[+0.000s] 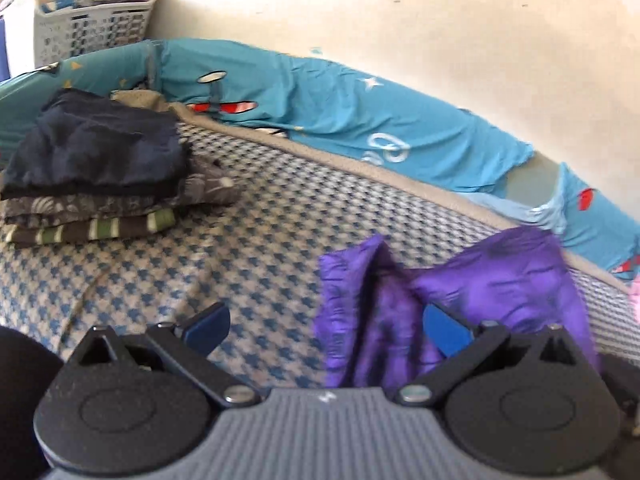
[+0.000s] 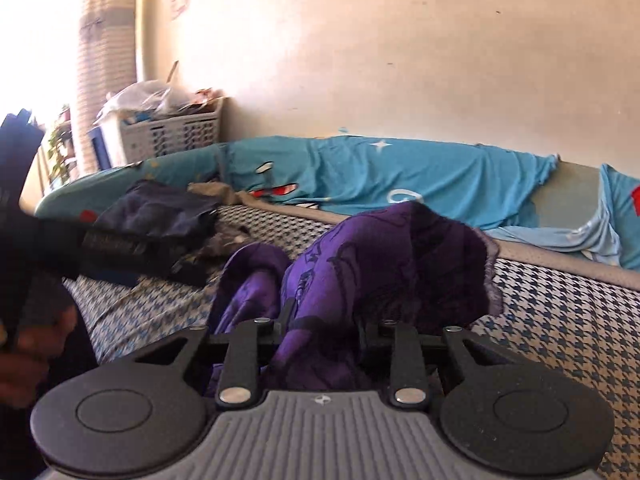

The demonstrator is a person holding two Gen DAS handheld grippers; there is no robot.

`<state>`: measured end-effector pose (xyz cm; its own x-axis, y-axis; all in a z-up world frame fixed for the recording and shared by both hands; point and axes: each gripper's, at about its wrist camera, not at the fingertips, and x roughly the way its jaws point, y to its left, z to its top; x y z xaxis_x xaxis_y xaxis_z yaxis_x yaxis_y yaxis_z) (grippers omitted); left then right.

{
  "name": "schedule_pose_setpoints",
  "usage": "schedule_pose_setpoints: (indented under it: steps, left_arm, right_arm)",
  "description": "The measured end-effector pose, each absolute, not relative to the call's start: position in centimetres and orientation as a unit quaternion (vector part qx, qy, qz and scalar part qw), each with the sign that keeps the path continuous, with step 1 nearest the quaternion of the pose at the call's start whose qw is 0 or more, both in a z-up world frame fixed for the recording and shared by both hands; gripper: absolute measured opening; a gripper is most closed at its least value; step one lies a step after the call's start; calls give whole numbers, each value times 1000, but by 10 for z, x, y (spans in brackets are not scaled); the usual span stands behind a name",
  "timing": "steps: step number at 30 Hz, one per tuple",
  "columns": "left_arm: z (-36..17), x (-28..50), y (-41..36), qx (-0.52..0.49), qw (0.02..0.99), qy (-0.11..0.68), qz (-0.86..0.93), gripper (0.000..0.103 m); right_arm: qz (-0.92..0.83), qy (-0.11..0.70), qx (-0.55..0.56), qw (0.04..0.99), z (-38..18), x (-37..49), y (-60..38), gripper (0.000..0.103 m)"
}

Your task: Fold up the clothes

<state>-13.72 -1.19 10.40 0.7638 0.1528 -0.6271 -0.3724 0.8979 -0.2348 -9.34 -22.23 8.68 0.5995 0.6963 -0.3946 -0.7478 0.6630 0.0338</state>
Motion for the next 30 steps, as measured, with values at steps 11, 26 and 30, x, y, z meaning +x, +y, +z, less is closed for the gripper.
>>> schedule_pose_setpoints:
  steps: [11, 26, 30]
  left_arm:
    - [121, -127, -54, -143, 940, 308, 23, 103]
    - [77, -95, -50, -127, 924, 354, 68, 103]
    - [74, -93, -43, -132, 921, 356, 85, 103]
  right_arm:
    - [432, 170, -117, 878, 76, -125, -207, 28]
    - [413, 230, -92, 877, 77, -110, -207, 49]
    - [403, 231, -87, 881, 81, -107, -212, 65]
